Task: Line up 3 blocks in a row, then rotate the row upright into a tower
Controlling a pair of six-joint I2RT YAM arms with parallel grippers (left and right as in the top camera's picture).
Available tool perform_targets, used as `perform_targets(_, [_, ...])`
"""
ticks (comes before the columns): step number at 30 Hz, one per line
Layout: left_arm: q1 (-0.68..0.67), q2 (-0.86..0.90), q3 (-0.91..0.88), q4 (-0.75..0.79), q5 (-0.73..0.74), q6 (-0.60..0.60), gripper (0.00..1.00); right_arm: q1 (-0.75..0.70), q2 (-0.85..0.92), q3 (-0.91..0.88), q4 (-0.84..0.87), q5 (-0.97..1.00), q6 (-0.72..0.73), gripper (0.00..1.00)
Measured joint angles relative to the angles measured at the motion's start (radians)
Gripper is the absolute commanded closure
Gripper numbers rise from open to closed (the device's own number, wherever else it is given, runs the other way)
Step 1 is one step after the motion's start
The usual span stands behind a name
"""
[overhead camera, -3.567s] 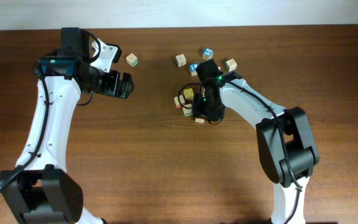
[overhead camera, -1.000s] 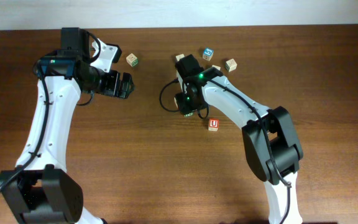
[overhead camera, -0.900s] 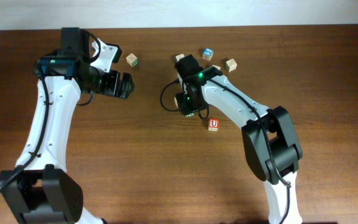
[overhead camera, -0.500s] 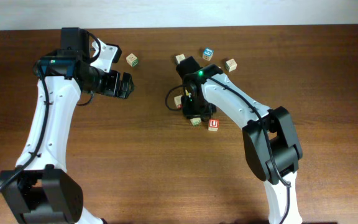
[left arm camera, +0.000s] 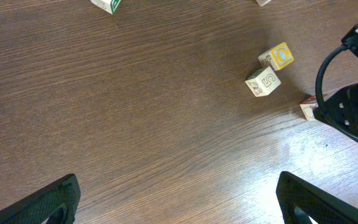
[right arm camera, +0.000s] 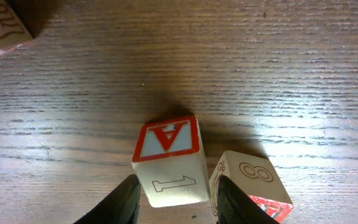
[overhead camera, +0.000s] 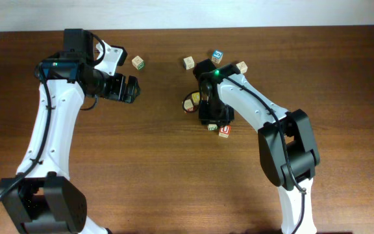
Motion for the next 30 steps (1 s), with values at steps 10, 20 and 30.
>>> perform_targets(10, [0.0, 0.0, 0.0, 0.0, 0.0, 0.0, 0.01, 0.0, 0.0, 0.0, 0.14, 0.035, -0.187, 0.62])
perform_targets(20, [0.0, 0.0, 0.0, 0.0, 0.0, 0.0, 0.01, 0.0, 0.0, 0.0, 0.14, 0.088, -0.177, 0.82])
perform_targets(30, [0.0, 0.0, 0.0, 0.0, 0.0, 0.0, 0.01, 0.0, 0.0, 0.0, 0.037, 0.091, -0.154, 0.81])
